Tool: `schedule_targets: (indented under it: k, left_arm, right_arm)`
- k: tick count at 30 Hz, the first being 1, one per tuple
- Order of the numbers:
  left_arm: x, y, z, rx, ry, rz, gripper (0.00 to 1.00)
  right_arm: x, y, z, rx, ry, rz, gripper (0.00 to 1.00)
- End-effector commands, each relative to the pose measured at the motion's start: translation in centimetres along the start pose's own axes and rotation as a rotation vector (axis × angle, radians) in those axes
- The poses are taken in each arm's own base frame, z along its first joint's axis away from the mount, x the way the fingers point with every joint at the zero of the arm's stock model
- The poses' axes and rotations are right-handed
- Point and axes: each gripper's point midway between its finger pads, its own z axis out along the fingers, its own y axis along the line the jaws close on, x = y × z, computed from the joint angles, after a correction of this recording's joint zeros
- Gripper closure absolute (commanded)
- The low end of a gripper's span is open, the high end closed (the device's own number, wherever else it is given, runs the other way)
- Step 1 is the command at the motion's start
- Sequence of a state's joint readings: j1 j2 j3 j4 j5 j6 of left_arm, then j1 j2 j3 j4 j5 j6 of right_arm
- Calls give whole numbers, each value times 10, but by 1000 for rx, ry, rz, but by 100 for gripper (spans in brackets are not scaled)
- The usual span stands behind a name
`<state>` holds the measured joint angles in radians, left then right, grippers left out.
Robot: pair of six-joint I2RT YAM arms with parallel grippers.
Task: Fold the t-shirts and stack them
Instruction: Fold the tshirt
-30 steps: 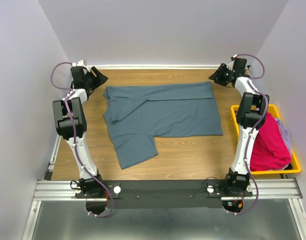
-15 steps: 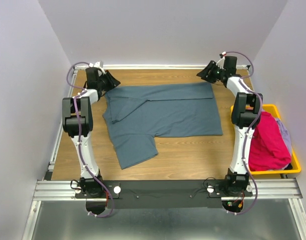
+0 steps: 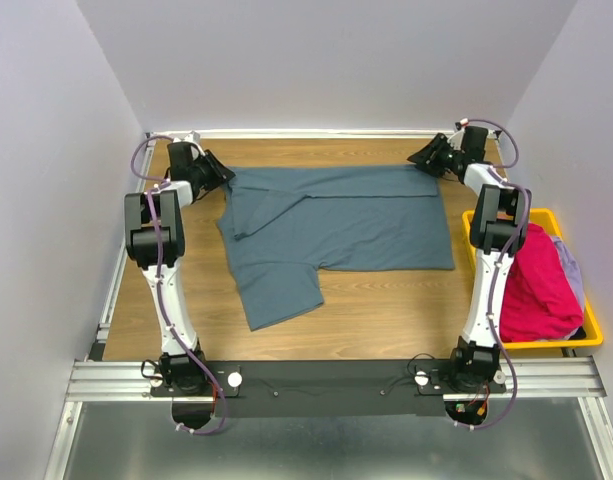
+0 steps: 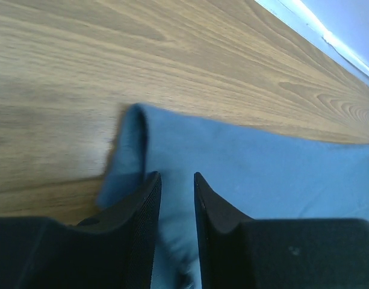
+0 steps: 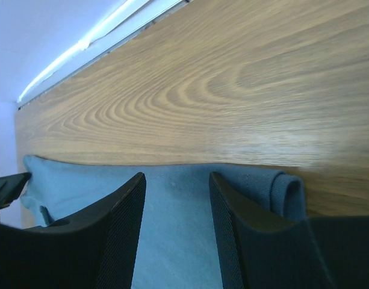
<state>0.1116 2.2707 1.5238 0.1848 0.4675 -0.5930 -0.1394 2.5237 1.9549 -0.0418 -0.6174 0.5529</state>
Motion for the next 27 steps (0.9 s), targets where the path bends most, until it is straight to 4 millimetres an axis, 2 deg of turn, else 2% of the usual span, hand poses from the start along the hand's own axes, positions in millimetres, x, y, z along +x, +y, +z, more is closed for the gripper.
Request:
schedule_targets:
  k: [1,4,5,6,8,9,10,11,12,13,14,16,17,18,19,21,22,23,24,25,26,27]
  left_arm:
    - [-3,11,-8,-27,-7,-16,62]
    - [-17,-5,-21,-9,-36,20,57]
    - [-18,-8,-25,-9,-40,40,52]
    - [-26,-18,-36,-10,-61,58,47]
    - [-34,-26,-47,-18,-86,89,41]
    - [-49,-38,-62,-27,-131,128,37]
    - [-54,-44,-69,-34,-148,150,33]
    - [-49,-44,-73,-61,-150,177,27]
    - [-47,-62,-82,-51,-152,214,25]
    - [-55,-67,-88,-57,-177,243,25]
    - [-42,-77,-86,-67,-156,275,25]
    - [-36,-94,-90,-62,-148,368,25]
    - [-18,-107,-85,-42,-116,400,24]
    - [-8,-116,-83,-27,-100,416,24]
    - [12,-128,-77,2,-65,442,24]
    - [37,-139,-66,34,-13,460,24]
    - [43,-143,-66,45,-3,467,24]
    - [51,-141,-60,48,16,479,24]
    - [56,-141,-57,47,29,487,24]
    - [67,-137,-50,47,57,486,23]
    - [68,-137,-48,48,66,482,23]
    - [70,-136,-45,43,72,474,23]
  right_arm:
    - [12,-42,1,82,13,22,45]
    - [-1,-18,-8,38,1,-7,44]
    - [-2,-11,-10,26,2,-19,43]
    - [-8,4,-16,11,-9,-47,41]
    - [-13,19,-22,0,-22,-76,39]
    - [-23,37,-32,-10,-45,-102,37]
    - [-25,43,-36,-10,-53,-109,36]
    - [-21,48,-39,-3,-49,-112,33]
    - [-19,57,-48,-1,-51,-123,32]
    - [-17,58,-47,2,-51,-126,32]
    - [-13,65,-57,21,-53,-144,31]
    - [-2,76,-63,43,-43,-158,31]
    - [0,87,-73,44,-50,-169,31]
    - [6,89,-77,64,-44,-166,31]
    - [31,86,-76,82,-1,-149,31]
    - [59,96,-85,99,37,-148,31]
    - [64,112,-86,81,43,-166,31]
    - [84,110,-90,88,82,-159,31]
    - [94,128,-96,60,96,-179,31]
    - [104,134,-99,51,112,-188,31]
    - [121,129,-104,63,144,-184,31]
    - [130,134,-108,53,159,-192,31]
